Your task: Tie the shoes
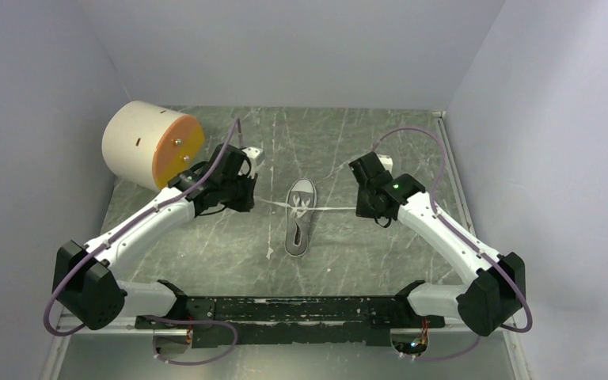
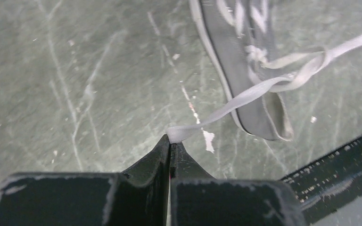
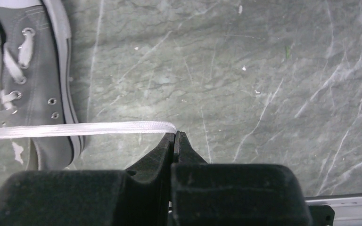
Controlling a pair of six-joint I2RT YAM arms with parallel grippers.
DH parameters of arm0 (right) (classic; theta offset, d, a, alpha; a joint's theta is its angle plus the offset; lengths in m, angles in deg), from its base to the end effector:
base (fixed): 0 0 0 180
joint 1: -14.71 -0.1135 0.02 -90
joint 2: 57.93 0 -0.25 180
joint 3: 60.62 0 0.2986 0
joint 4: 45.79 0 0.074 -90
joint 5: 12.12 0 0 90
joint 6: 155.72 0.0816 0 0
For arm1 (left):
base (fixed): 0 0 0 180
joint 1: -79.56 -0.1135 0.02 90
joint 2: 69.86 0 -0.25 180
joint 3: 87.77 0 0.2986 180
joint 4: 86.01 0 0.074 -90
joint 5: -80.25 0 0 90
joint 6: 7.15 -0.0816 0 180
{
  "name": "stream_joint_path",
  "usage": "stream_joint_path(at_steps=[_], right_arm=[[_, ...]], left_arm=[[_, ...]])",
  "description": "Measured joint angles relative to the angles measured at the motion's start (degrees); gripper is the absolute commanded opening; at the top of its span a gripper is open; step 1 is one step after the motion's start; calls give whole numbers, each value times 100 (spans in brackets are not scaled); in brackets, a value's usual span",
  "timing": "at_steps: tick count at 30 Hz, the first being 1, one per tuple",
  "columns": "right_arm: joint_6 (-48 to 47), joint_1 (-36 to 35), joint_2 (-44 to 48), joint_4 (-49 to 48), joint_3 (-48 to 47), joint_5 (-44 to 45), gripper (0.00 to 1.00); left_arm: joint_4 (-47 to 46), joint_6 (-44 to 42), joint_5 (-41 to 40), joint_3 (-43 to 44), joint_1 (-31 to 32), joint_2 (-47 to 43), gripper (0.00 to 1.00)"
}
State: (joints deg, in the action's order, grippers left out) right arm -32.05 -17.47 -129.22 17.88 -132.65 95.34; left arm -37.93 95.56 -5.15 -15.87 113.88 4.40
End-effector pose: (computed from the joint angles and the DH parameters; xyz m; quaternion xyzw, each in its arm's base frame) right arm 0.2733 0.1430 0.2189 0.0480 0.9604 0.0019 0.2744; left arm 0.2849 -0.2024 0.2221 0.1896 0.9210 -0.1695 0.2950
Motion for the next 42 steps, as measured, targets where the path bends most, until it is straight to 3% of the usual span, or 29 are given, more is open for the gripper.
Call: stream_joint_path(at_steps=[11, 25, 33, 42], right_arm=[[-136, 988, -221, -798, 765, -420, 0], [149, 2103, -680, -1502, 1416, -809, 0], [573, 2229, -905, -1856, 2046, -988, 0], [713, 2426, -717, -1950, 2079, -605, 0]], left_arm=[[284, 852, -1563, -293, -48, 490, 5], [260, 1362, -1482, -828, -911, 1180, 5], [247, 1217, -1399, -986, -916, 1252, 5], [181, 1064, -1233, -1062, -916, 1449, 5]])
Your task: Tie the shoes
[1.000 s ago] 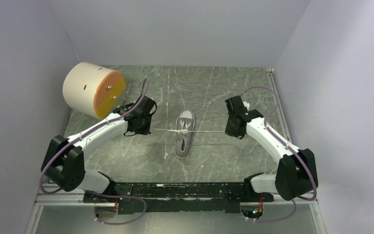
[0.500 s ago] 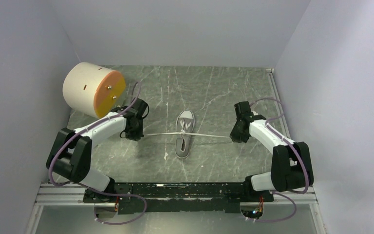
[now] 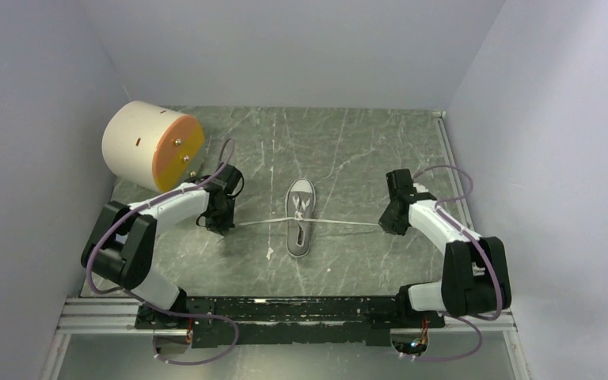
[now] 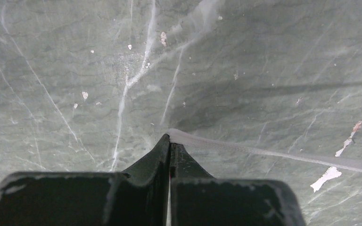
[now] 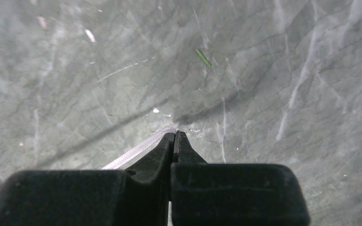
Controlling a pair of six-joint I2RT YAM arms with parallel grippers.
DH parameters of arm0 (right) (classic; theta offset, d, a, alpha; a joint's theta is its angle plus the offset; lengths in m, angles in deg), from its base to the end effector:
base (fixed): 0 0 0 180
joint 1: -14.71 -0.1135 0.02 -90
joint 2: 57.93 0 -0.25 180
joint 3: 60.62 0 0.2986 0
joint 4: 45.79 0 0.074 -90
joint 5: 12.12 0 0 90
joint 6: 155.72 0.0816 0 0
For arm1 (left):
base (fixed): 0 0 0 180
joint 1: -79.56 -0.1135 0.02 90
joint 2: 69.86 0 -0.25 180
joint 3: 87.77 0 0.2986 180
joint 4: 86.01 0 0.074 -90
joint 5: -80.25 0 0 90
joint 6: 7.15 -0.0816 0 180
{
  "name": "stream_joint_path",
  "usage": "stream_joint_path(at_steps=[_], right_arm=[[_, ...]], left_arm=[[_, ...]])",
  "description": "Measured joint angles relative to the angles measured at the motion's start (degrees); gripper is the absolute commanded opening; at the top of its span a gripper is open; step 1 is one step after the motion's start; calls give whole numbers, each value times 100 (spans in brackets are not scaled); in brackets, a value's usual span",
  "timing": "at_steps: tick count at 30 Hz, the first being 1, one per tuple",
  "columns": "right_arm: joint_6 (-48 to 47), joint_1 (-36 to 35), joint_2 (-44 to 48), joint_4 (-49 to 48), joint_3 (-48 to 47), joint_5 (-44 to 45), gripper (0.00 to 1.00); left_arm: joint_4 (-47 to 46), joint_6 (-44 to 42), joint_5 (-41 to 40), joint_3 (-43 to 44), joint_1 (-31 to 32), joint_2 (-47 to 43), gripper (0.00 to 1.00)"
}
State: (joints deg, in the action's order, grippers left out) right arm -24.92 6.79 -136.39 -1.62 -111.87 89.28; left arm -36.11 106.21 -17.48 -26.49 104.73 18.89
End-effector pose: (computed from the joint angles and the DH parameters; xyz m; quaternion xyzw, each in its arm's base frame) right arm 0.2842 0.0233 0.0760 0.2933 0.9373 -0.0229 0.1871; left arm 0.2883 -0.1233 0.0746 0.0082 0.9917 0.0160 0.1276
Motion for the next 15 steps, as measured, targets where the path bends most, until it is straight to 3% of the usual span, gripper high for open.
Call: stream_joint_path(at_steps=[15], right_arm=[[-671, 0, 979, -160, 52, 254, 0]], left_arm=[[-35, -48, 57, -37, 0, 118, 5]])
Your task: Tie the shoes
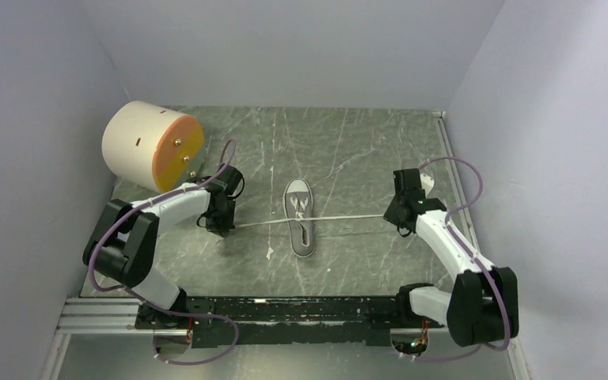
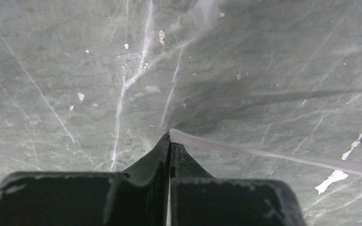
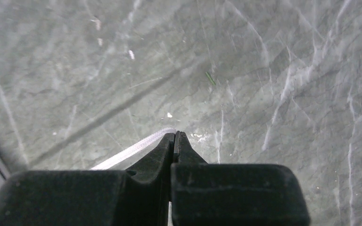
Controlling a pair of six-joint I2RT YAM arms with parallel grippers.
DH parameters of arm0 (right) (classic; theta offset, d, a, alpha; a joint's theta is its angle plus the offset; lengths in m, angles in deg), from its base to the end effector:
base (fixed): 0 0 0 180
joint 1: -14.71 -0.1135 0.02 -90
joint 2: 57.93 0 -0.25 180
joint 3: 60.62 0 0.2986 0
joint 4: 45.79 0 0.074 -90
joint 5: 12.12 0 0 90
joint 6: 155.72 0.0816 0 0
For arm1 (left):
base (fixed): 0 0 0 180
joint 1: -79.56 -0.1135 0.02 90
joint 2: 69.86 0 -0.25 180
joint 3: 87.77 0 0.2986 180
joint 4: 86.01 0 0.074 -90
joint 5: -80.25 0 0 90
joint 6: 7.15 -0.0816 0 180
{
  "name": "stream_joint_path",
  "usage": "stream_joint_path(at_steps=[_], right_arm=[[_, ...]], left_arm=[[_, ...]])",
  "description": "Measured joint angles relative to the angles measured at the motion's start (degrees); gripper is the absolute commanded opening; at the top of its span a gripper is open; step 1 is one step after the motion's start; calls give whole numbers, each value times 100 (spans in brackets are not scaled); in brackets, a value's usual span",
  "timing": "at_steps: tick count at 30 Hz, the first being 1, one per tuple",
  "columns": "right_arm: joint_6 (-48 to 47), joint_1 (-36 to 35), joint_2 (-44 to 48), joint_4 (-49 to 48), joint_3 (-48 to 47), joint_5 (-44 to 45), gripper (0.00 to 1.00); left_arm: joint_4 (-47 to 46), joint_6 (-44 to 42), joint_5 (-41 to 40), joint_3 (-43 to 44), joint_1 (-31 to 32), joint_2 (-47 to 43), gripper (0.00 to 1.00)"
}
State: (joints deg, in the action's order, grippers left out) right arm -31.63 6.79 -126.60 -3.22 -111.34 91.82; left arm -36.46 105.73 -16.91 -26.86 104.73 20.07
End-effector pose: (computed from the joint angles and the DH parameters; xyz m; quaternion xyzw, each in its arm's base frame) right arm 0.2885 0.0203 0.1210 0.2474 0.9280 -0.0190 0.2778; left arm 0.2863 -0.1233 0.0668 0.0136 0.9930 0.0163 0.1161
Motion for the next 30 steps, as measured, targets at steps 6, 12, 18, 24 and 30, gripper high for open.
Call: stream_joint_path(at_steps=[6, 12, 18, 24, 30], right_arm=[[2, 205, 573, -42, 0, 37, 0], [-37, 411, 299, -59, 0, -44, 0], [-313, 398, -138, 76, -214, -348, 24], [-817, 208, -63, 223, -800, -879, 72], [-1517, -439, -98, 142, -1244, -1799, 92]], left_arm=[[9, 26, -251, 0, -74, -33, 5], [101, 9, -271, 153, -199, 168, 5], [83, -199, -20, 278, -227, 289, 48], [39, -398, 597, 282, -236, 190, 91], [-184, -643, 1631, 426, -236, -433, 97]])
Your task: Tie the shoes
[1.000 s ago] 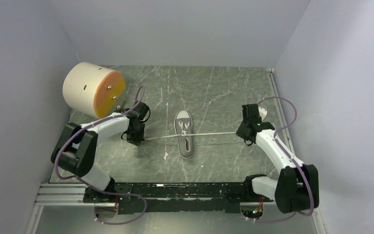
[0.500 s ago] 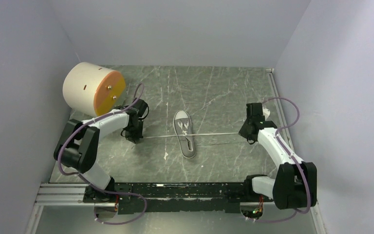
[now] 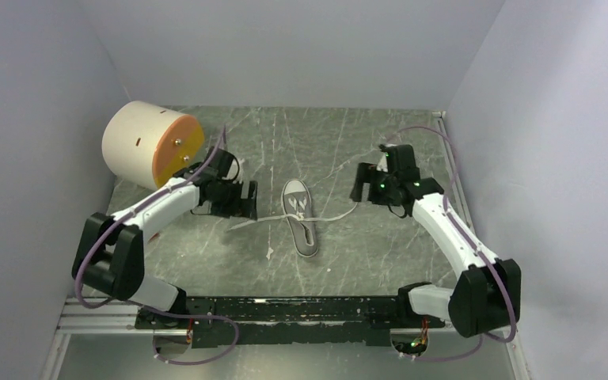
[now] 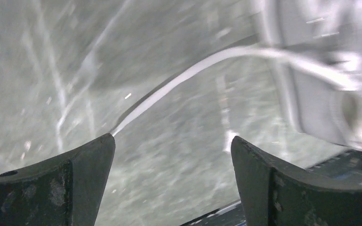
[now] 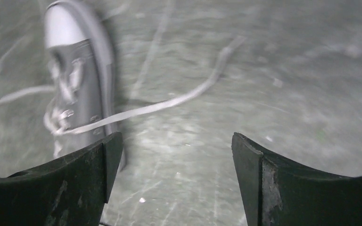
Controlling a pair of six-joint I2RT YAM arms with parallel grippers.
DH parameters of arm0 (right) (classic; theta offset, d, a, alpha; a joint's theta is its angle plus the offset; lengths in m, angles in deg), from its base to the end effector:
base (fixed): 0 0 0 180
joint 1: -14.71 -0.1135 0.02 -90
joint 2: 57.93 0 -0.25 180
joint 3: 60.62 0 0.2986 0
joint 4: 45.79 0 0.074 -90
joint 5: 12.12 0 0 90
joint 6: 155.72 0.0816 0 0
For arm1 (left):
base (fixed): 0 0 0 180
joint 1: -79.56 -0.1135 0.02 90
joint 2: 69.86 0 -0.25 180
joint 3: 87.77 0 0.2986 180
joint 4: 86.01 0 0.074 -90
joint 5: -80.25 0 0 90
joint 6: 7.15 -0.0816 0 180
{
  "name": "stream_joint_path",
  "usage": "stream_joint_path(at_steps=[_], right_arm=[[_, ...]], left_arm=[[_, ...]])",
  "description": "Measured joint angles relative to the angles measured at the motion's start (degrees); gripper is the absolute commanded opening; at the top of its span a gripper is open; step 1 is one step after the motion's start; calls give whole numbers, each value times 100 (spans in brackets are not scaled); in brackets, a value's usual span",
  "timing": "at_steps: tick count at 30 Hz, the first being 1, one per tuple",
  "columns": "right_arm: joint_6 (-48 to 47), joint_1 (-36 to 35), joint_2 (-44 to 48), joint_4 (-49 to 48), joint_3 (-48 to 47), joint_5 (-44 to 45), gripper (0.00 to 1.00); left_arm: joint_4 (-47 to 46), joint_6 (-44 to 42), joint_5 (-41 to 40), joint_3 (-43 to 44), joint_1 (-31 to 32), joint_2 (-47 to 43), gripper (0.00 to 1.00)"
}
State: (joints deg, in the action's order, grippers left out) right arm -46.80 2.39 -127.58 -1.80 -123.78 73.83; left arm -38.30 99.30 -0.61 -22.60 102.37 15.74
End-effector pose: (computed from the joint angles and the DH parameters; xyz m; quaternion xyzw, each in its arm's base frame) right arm 0.3198 0.0758 0.1943 0.0422 0.9397 0.1230 0.3164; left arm 0.3067 -0.1431 0.1151 0.0694 0.9764 -0.1372 0.1517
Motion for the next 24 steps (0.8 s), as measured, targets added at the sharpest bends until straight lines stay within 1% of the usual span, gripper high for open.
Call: stream_joint_path(at_steps=[3, 5, 8, 11, 15, 16, 18, 19, 21, 24], right_arm=[[-354, -424, -448, -249, -254, -782, 94], [-439, -612, -935, -457, -442, -1386, 94], [-313, -767, -1812, -909, -651, -2214, 92], [33, -778, -2546, -1410, -660, -2935, 90], [527, -778, -3346, -2011, -656, -3648, 89], [612, -778, -3456, -2118, -654, -3746, 89], [802, -778, -3637, -2354, -632, -3928, 82], [870, -778, -3700, -2474, -614, -3993, 78], [994, -778, -3814, -2682, -590, -4081, 68], [1196, -776, -3998, -2918, -590, -4183, 60]], left_arm=[[-483, -63, 732, 254, 13, -175, 96], [-909, -37, 1296, 466, 17, -44, 91], [-1700, 234, 2135, 634, 28, 487, 88], [-2524, 688, 2830, 632, 46, 1248, 91], [-2918, 1054, 3252, 634, 81, 1926, 94], [-2970, 1128, 3324, 634, 94, 2024, 92], [-3053, 1233, 3407, 634, 127, 2118, 85], [-3073, 1263, 3418, 634, 146, 2129, 80], [-3134, 1311, 3451, 634, 175, 2153, 74], [-3359, 1445, 3508, 649, 229, 2354, 66]])
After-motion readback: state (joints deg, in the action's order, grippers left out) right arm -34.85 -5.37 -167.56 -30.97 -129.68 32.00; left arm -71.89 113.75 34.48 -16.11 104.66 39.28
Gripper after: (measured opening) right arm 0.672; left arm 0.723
